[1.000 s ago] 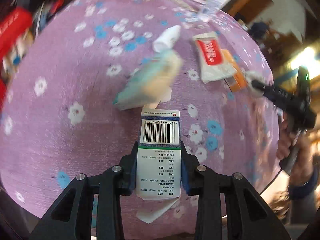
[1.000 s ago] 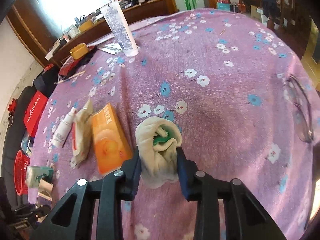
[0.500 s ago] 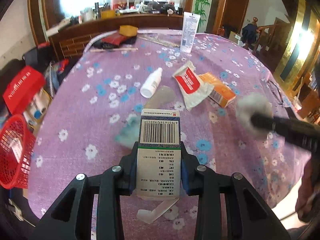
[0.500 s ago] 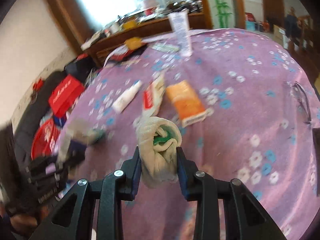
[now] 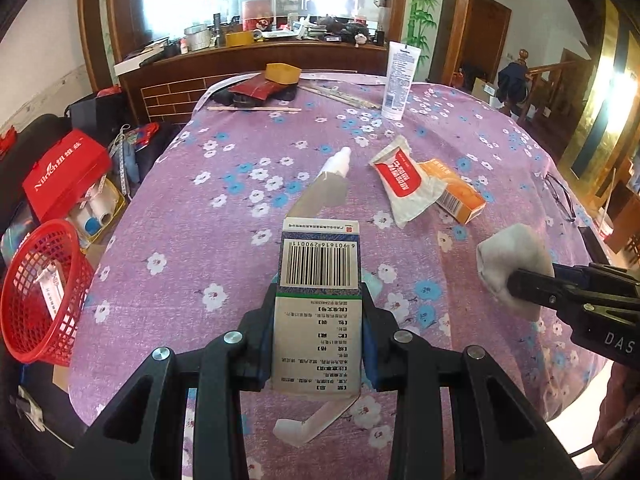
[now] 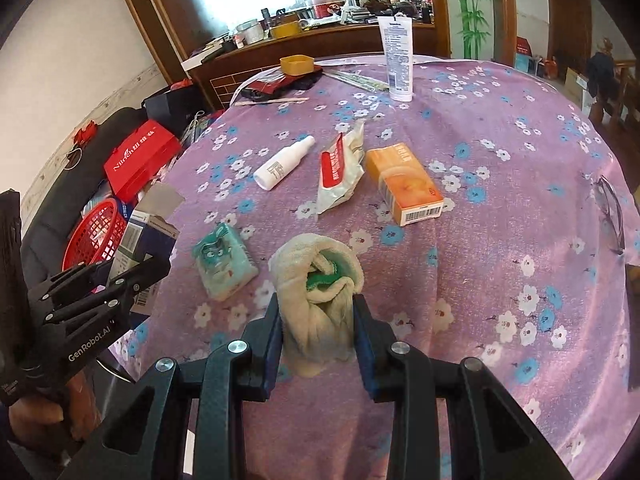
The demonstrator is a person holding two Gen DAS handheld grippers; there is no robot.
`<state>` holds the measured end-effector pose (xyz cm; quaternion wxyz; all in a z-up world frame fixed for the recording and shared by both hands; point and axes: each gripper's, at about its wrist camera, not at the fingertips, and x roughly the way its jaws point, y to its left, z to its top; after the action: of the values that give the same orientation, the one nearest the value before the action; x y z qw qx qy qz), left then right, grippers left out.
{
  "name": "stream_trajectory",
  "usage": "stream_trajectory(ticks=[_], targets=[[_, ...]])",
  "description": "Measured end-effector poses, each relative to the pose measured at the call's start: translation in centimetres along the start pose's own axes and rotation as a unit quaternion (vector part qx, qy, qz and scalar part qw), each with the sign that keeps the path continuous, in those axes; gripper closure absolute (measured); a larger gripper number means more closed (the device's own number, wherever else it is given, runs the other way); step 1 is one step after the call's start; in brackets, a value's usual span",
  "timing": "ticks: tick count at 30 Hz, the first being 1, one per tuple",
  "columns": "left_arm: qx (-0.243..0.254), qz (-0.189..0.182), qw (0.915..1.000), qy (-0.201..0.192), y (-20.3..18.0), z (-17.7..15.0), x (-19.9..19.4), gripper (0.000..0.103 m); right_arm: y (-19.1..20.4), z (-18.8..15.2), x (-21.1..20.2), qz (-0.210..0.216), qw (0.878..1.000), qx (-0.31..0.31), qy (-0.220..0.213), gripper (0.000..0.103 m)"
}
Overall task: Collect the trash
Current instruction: 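Lift and hold the medicine box and cloth bundle above the table with both tools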
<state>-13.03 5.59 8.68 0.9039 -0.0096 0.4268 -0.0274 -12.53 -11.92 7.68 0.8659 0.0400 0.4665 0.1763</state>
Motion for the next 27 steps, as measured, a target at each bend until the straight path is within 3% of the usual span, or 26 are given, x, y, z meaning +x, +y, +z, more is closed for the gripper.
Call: stream_trajectory(ticks=[27], targets=[[-0.019,0.023,0.9995,0.007,2.4,-1.0,-0.6,0.069,2.0,-0.4,1.0,0.009,1.000,-0.017,0.014,0.068]])
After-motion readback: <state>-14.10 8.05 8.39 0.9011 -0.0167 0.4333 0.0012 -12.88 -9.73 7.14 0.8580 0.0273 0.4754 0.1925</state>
